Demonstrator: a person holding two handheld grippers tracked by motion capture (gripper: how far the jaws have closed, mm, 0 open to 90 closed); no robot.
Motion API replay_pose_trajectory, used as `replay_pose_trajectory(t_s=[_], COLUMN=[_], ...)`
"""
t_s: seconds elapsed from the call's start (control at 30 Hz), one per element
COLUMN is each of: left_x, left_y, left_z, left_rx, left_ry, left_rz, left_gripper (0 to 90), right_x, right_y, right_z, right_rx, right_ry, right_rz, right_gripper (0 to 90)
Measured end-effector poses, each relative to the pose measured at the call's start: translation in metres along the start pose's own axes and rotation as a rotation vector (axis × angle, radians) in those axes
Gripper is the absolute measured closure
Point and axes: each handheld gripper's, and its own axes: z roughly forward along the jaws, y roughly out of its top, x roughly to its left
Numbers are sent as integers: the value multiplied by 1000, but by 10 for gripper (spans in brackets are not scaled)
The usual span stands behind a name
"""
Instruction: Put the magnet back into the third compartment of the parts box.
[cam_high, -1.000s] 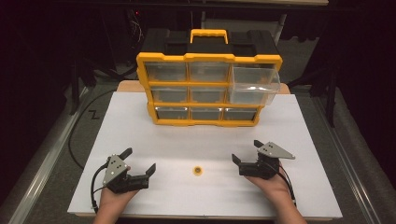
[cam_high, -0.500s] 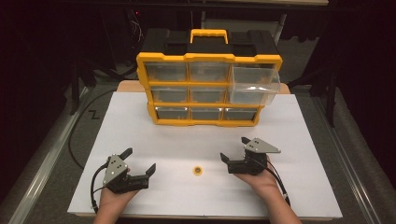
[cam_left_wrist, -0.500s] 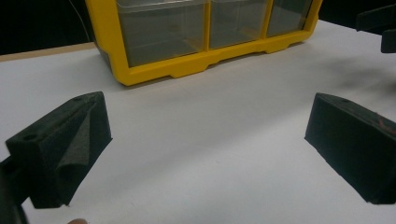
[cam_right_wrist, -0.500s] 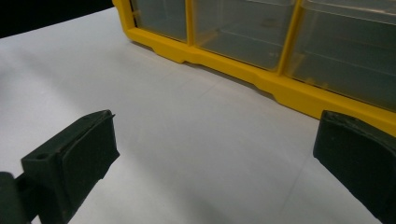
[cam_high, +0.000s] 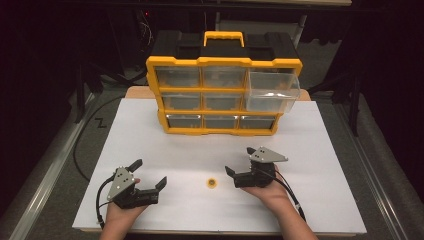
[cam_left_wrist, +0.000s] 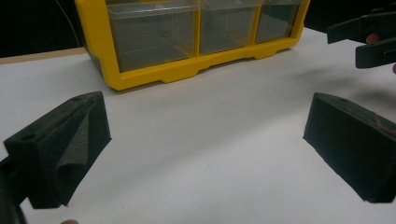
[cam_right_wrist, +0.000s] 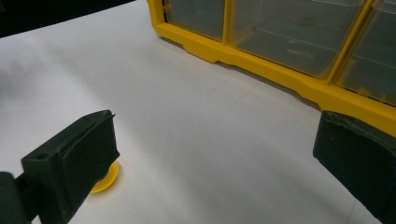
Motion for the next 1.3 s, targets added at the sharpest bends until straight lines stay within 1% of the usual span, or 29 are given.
replay_pose_trajectory(t_s=[0.13,0.23,0.37,0.43,0.47,0.57,0.6,0.7,0.73,0.8,1.0,1.1,1.2,1.3], left_x=[1,0,0,-1,-1,-2,-2,-3,-3,-4,-5,-6,-6,-6], left_y=[-1,-1,-1,-1,-1,-2,-2,-1,-1,-1,-1,-2,-2,-2], left_z=[0,-1,-1,-2,-2,-2,-2,-3,-3,-3,-3,-3,-3,-3], left_rx=[0,5,-5,-9,-8,-6,-7,-11,-13,-14,-15,-16,-15,-15], left_ry=[-6,-11,-16,-10,-13,-16,-13,-11,-10,-8,-12,-24,-27,-27], left_rz=[1,9,7,21,20,18,21,28,26,28,35,36,48,46], left_gripper=[2,2,2,2,2,2,2,2,2,2,2,2,2,2], right_x=[4,8,15,19,21,27,28,32,34,37,46,48,51,53], right_y=[4,7,10,11,11,10,9,7,7,6,2,1,-1,-2], right_z=[4,9,18,21,22,23,23,22,22,21,19,17,16,17], right_rx=[9,16,35,40,42,38,42,45,46,49,81,101,117,138], right_ry=[16,25,44,58,63,87,91,102,104,119,134,150,179,192], right_rz=[2,-12,-27,-36,-38,-51,-42,-51,-47,-50,-75,-76,-81,-94], right_gripper=[24,34,44,49,53,53,52,53,56,58,68,91,120,161])
